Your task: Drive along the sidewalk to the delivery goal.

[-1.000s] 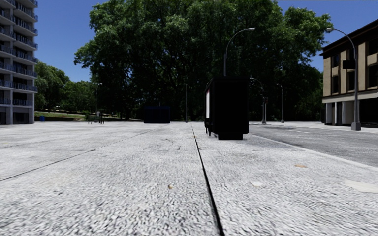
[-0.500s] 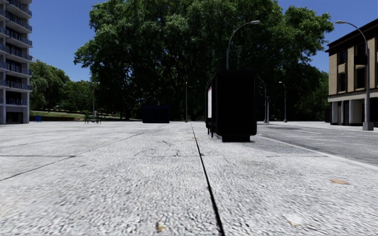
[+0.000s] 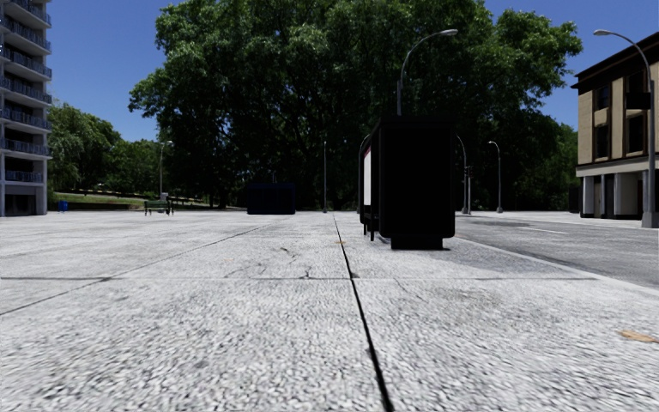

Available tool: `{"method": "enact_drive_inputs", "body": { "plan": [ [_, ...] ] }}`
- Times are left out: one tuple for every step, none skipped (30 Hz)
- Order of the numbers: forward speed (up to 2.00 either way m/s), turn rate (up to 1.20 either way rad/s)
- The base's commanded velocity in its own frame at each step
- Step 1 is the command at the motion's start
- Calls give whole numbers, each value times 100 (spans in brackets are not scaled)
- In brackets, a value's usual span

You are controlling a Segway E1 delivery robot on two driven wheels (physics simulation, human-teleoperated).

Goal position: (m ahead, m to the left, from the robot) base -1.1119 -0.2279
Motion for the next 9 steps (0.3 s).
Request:
{"method": "enact_drive_inputs", "body": {
  "plan": [
    [0,0],
    [0,0],
    [0,0],
    [0,0],
    [0,0],
    [0,0],
    [0,0],
    [0,0],
    [0,0]
  ]
}}
